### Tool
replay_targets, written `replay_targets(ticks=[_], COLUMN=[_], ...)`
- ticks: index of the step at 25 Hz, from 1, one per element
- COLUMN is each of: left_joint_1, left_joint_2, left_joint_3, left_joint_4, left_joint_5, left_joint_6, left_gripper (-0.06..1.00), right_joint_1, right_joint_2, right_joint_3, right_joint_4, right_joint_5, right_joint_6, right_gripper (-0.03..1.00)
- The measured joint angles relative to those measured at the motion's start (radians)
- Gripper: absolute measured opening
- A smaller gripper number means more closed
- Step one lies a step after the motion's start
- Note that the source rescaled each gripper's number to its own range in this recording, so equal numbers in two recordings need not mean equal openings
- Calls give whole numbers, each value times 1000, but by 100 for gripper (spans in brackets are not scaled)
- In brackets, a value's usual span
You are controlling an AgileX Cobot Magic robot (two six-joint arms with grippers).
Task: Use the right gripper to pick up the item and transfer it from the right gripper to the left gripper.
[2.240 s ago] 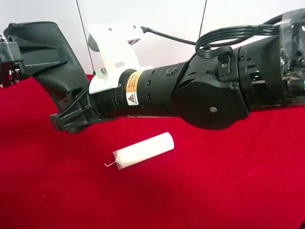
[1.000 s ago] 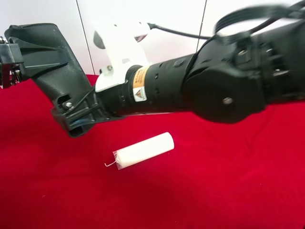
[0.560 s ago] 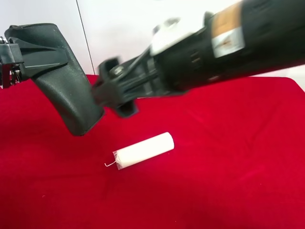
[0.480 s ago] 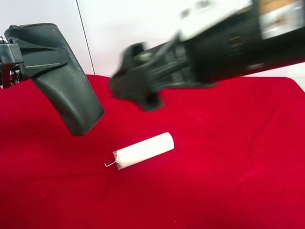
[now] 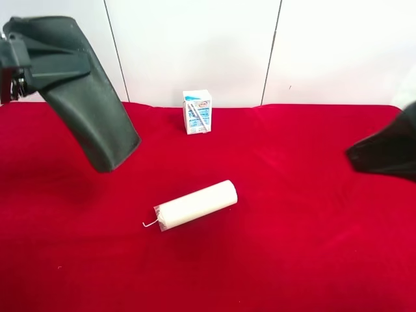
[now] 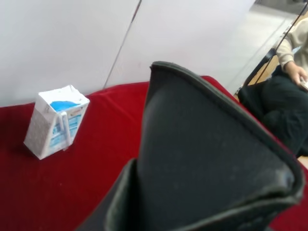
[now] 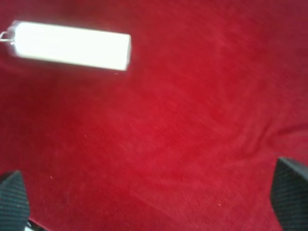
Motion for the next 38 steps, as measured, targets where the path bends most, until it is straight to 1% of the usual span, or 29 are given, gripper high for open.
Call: replay_targets(ticks=[1,6,9,11,15,18,20,22,25,29,32,35,38], left_joint_1=[0,0,0,0,0,0,0,0,0,0,0,0,0], left_joint_2=[11,89,140,171,223,255,275,293,319,365,413,466,510], left_joint_3=[-27,-156,-215,-245,-294,-318,-327,-329,-329,-329,-337,-369,-417], left_joint_4=[42,305,458,561,740,847,905,945,976,1001,1029,1055,1063], left_joint_5=[-1,-5,-5,-5,-2,6,12,13,14,11,3,3,4], left_joint_6=[-44,-247,-357,-415,-513,-569,-588,-595,-598,-599,-599,-602,-604], left_gripper=[1,1,1,1,1,1,1,1,0,0,0,0,0], right_joint_1=[0,0,0,0,0,0,0,2,3,3,4,4,4], right_joint_2=[-26,-156,-238,-294,-419,-507,-563,-605,-647,-670,-675,-675,-675], right_joint_3=[0,10,77,145,278,363,413,455,469,469,470,471,471], right_joint_4=[4,32,32,27,26,26,31,51,78,132,149,153,153], right_joint_5=[1,7,7,8,4,-47,-84,-98,-105,-118,-130,-133,-133], right_joint_6=[3,7,7,6,7,10,11,2,-30,-132,-185,-199,-200], right_gripper=[100,100,100,100,100,100,100,100,100,100,100,100,100])
